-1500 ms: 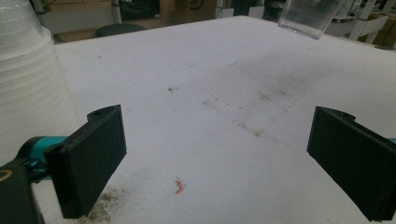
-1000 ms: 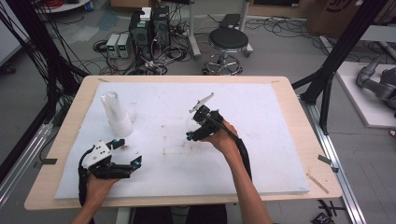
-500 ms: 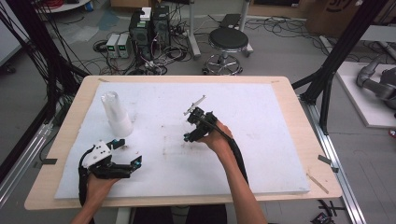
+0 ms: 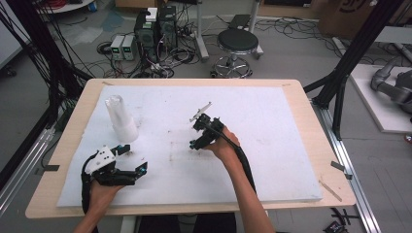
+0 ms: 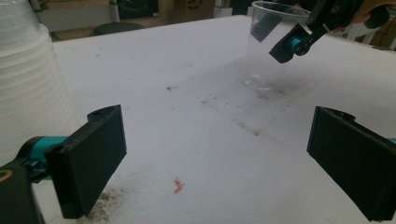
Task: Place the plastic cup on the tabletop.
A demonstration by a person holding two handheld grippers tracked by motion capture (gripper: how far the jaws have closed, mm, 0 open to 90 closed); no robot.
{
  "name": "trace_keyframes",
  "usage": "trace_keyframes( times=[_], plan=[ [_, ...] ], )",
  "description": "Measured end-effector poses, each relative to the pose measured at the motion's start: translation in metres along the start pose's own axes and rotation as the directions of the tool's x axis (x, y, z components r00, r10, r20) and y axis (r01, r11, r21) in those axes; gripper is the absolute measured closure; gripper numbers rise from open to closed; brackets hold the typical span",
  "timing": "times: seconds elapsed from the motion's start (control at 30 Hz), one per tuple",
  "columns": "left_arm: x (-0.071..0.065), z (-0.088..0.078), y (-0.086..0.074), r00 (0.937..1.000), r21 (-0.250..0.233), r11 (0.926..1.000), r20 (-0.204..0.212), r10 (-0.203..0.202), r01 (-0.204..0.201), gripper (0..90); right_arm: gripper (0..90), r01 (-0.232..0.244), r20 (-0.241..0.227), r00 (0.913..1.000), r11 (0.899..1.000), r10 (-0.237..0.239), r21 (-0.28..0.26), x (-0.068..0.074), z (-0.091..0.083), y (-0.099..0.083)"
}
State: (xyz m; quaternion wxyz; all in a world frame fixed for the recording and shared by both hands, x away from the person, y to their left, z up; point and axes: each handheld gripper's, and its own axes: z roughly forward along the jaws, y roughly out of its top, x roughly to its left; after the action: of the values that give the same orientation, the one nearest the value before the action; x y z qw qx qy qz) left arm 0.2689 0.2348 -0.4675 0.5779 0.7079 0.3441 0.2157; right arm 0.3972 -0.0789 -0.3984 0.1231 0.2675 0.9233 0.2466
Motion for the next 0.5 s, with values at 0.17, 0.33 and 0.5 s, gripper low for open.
trace_keyframes(
  times=[0.17, 0.33, 0.5],
  plan=[
    [0.001, 0.0, 0.0, 1.0, -0.003, 1.0, 0.002, -0.002, 0.002, 4.6, 13.1, -0.002, 0.027, 0.9996, 1.0, 0.003, -0.019, 0.001, 0.002, -0.002],
    [0.001, 0.0, 0.0, 1.0, -0.002, 1.0, 0.002, -0.005, 0.005, 4.7, 13.0, -0.007, 0.026, 0.9996, 1.0, 0.007, -0.024, 0.0, 0.0, -0.004],
    [0.002, 0.0, 0.0, 0.9999, -0.001, 0.9999, 0.009, -0.01, 0.01, 4.7, 13.0, -0.02, 0.032, 0.9993, 0.999, 0.021, -0.034, 0.0, -0.004, -0.013]
  ],
)
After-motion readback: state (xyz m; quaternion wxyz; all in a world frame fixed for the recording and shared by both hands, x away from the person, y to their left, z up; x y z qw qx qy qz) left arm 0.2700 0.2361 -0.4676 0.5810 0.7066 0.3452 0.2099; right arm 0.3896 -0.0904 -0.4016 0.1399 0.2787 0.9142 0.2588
